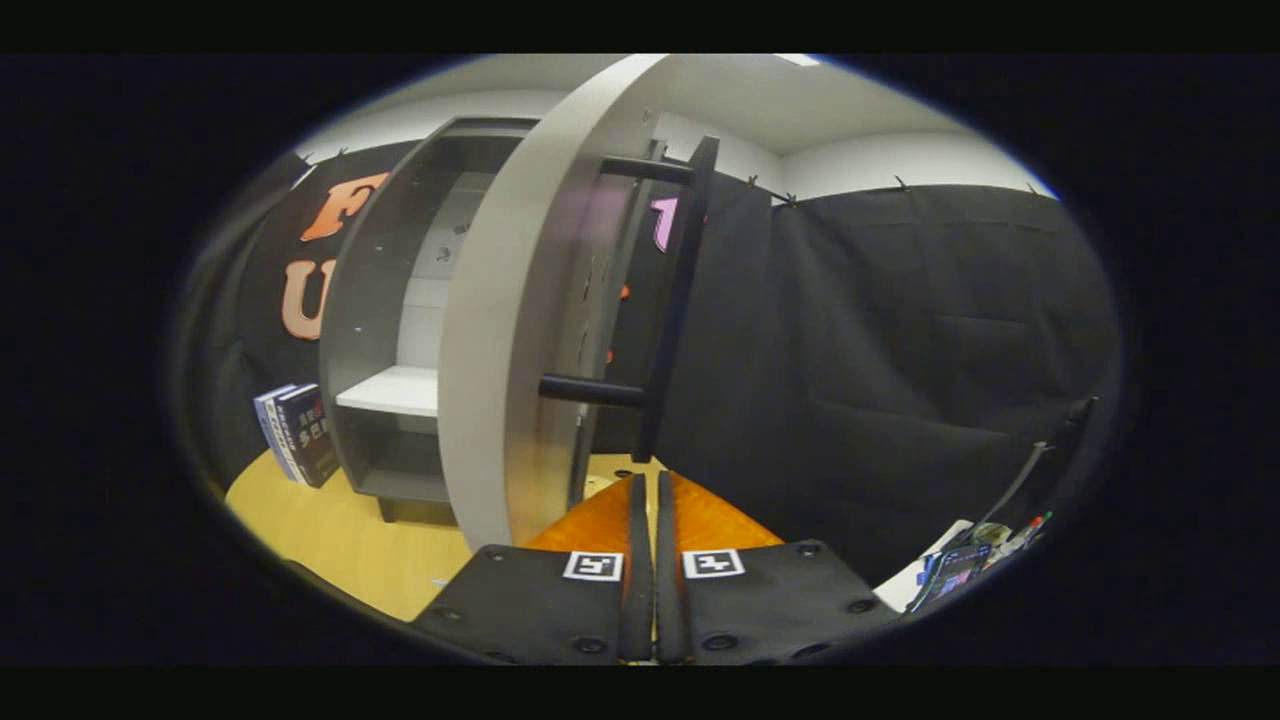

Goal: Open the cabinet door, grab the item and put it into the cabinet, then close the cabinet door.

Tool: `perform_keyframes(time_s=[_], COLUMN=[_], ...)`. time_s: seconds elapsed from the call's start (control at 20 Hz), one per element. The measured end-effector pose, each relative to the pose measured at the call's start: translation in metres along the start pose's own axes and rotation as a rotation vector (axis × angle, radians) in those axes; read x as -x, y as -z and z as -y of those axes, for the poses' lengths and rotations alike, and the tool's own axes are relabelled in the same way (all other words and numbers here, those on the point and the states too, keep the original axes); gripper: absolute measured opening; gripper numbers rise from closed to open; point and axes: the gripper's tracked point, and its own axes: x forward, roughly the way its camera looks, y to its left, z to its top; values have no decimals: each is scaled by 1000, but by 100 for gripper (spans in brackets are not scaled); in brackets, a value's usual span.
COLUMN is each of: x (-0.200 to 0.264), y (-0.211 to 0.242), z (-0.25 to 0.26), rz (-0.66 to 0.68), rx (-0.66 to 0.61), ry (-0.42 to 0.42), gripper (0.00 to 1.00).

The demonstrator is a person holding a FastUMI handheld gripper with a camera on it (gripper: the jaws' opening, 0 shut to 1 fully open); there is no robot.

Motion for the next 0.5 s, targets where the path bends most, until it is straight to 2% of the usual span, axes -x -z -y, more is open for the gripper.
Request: perform_keyframes(time_s=[0.25, 0.4, 0.5], x=[-15, -20, -25], y=[-9, 2, 5], z=[58, 100, 109], rz=[34, 5, -5], rx=[-98, -92, -100], ry=[115, 206, 213], gripper=[9, 9, 9])
